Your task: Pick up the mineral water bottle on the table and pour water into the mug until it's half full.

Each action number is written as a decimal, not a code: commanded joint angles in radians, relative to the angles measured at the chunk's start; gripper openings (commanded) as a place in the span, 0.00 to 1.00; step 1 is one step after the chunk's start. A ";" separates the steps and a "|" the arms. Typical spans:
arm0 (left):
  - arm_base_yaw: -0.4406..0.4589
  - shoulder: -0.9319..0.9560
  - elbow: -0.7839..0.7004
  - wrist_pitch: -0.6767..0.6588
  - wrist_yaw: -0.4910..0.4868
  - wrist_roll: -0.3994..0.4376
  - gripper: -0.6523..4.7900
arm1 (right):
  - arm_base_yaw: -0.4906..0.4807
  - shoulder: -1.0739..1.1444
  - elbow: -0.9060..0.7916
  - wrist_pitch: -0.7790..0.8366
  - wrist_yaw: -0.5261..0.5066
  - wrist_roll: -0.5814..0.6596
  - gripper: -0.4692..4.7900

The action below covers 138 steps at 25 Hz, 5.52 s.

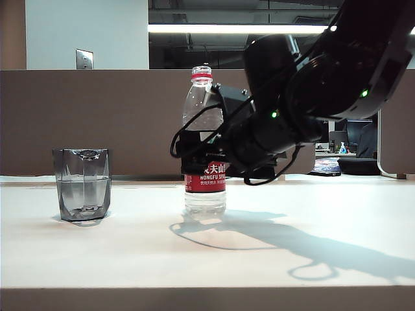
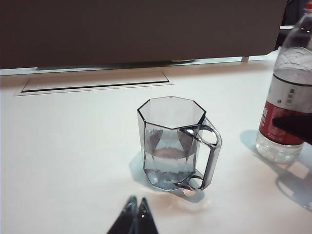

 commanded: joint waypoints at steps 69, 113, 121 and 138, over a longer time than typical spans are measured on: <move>0.200 0.000 0.003 0.013 0.004 0.000 0.11 | 0.042 -1.242 -0.399 -0.682 0.046 -0.162 0.08; 0.200 0.000 0.003 0.013 0.004 0.000 0.11 | -0.652 -1.909 -0.879 -0.601 -0.145 -0.080 0.08; 0.200 0.000 0.003 0.013 0.004 0.000 0.11 | -0.655 -1.909 -0.879 -0.602 -0.146 -0.086 0.08; 0.200 0.000 0.003 0.013 0.004 0.000 0.11 | -0.655 -1.909 -0.879 -0.602 -0.146 -0.086 0.08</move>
